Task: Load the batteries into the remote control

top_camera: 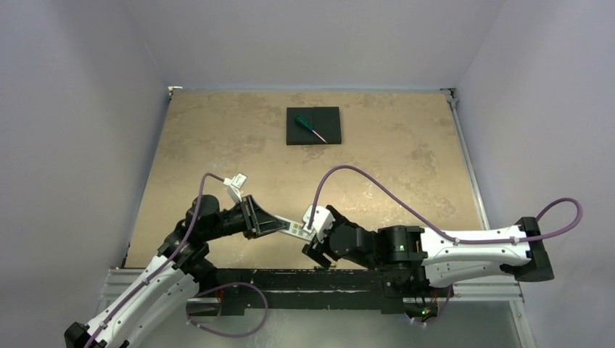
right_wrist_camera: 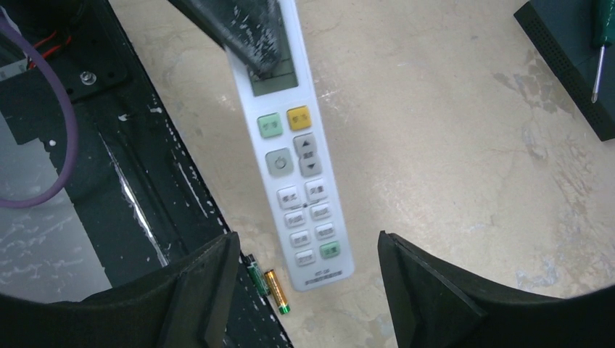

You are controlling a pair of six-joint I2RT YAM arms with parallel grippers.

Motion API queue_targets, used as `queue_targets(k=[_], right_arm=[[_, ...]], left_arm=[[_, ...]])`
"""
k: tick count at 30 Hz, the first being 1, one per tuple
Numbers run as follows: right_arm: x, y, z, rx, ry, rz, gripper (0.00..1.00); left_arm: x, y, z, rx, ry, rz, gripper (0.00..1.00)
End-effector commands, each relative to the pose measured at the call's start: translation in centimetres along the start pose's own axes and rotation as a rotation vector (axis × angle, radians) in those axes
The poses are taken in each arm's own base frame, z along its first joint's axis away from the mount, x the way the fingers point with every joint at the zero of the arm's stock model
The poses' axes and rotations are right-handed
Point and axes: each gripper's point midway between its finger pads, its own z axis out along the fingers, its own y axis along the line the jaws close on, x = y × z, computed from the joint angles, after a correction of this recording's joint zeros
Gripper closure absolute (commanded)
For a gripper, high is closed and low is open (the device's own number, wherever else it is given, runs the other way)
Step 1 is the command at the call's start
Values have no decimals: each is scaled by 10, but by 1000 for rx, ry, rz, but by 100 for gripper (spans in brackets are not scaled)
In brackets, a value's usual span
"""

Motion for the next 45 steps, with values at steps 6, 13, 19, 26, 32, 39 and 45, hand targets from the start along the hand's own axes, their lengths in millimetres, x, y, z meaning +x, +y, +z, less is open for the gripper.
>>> queue_targets(k=[6, 13, 19, 26, 32, 39, 45], right_arm=[[-15, 14, -6, 144, -86, -148, 22], [-23, 16, -11, 341, -137, -306, 21], [-30, 14, -8, 486, -133, -421, 21], [-46, 19, -7, 517, -170, -448, 23], [-49, 26, 2, 514, -176, -491, 25], [-41, 29, 12, 539, -179, -524, 26], [-39, 21, 15, 580, -181, -533, 28]], left_arm=[[-12, -2, -9, -1, -115, -150, 100], [-10, -1, -13, -4, -122, -193, 100], [-8, -4, -15, 2, -111, -202, 100], [-5, -5, -16, 9, -99, -209, 100], [-3, -7, -15, 27, -86, -222, 100], [-1, -9, -17, 45, -78, -233, 100], [1, -12, -20, 53, -74, -238, 100]])
